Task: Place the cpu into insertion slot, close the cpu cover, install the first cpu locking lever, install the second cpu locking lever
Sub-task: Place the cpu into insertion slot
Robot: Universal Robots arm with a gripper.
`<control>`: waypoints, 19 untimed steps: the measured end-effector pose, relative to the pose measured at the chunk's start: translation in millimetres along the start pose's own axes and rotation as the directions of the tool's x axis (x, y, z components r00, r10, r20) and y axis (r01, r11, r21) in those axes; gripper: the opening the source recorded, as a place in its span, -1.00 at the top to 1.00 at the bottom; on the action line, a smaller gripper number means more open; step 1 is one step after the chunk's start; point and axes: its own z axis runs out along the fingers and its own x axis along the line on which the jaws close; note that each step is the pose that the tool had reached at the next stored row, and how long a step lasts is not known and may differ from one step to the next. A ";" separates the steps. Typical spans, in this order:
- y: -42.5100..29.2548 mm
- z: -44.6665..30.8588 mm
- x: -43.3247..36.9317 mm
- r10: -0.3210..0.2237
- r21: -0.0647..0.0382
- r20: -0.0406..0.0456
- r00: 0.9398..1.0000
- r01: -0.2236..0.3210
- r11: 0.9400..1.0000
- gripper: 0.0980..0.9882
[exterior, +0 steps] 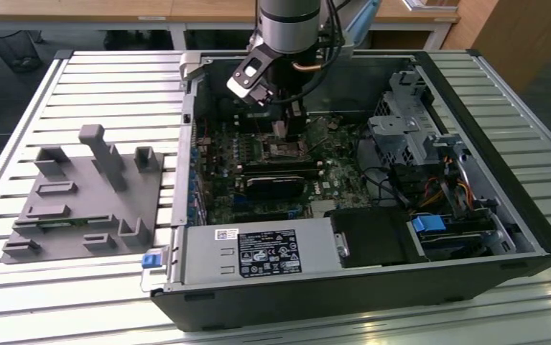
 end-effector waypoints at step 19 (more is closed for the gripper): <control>-2.0 10.2 0.1 0.000 0.000 0.000 1.000 0.000 1.000 0.00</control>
